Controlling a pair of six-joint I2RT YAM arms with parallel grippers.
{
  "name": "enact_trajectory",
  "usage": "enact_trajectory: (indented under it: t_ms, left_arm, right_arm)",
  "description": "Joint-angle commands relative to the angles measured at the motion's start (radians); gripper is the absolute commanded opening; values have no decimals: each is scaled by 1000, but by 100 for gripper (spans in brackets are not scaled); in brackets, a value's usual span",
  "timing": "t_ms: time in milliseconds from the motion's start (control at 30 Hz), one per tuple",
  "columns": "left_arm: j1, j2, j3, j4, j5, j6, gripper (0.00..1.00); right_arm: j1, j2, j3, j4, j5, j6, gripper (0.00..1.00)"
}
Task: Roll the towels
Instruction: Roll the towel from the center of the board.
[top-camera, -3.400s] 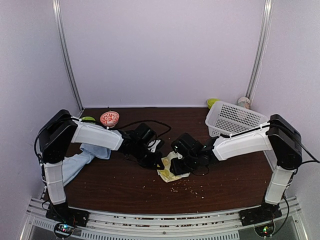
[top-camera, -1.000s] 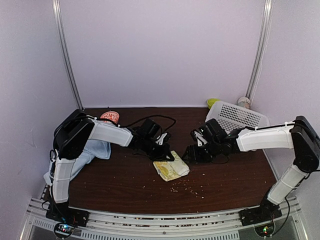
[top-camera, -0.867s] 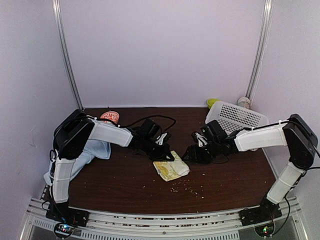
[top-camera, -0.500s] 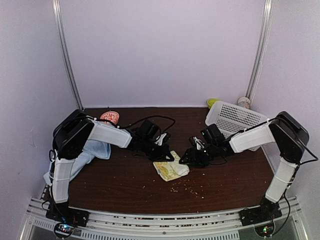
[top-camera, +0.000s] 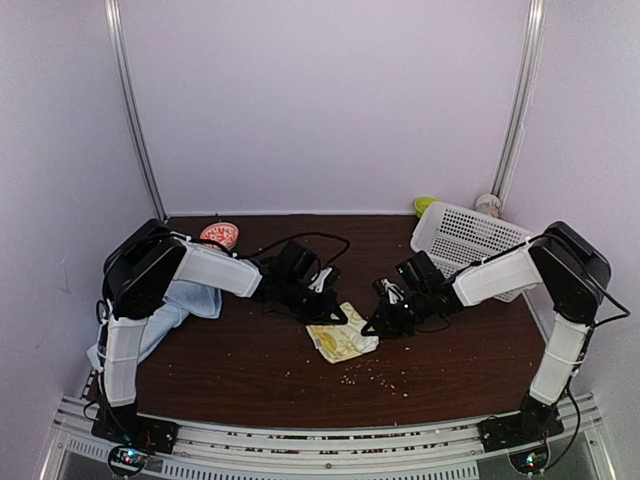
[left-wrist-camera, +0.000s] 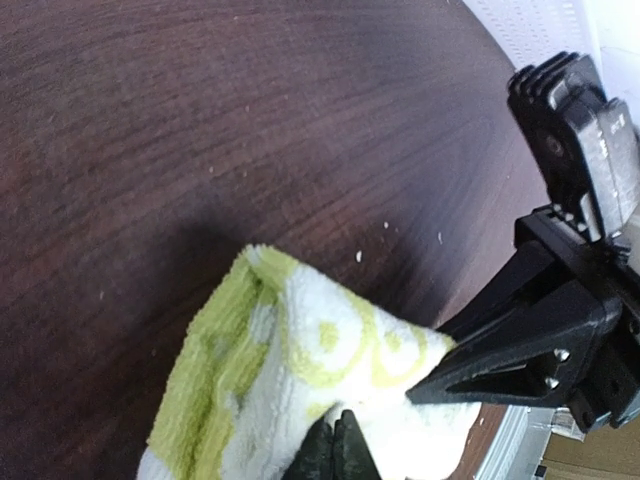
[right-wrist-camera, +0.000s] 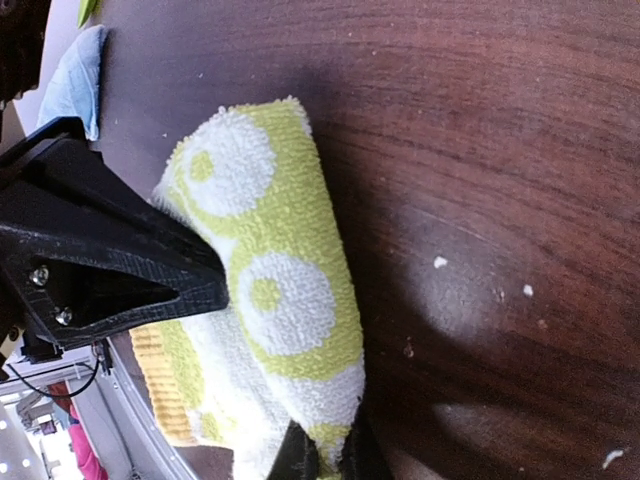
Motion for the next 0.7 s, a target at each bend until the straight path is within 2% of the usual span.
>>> enact_trajectory:
  t_ms: [0,200,667]
  left_arm:
    - [8,-65,-58,-77,-54,8,0]
    - [2,-148,-112,-78,-85,8,4]
    - [-10,-108,-111,-49,-84,-9,1]
  right_arm:
    - [14,-71,48,-247,198,-105,0]
    - [89,-105,155,-489,491,-225,0]
    - [279,-50,297,-615,856,-194,0]
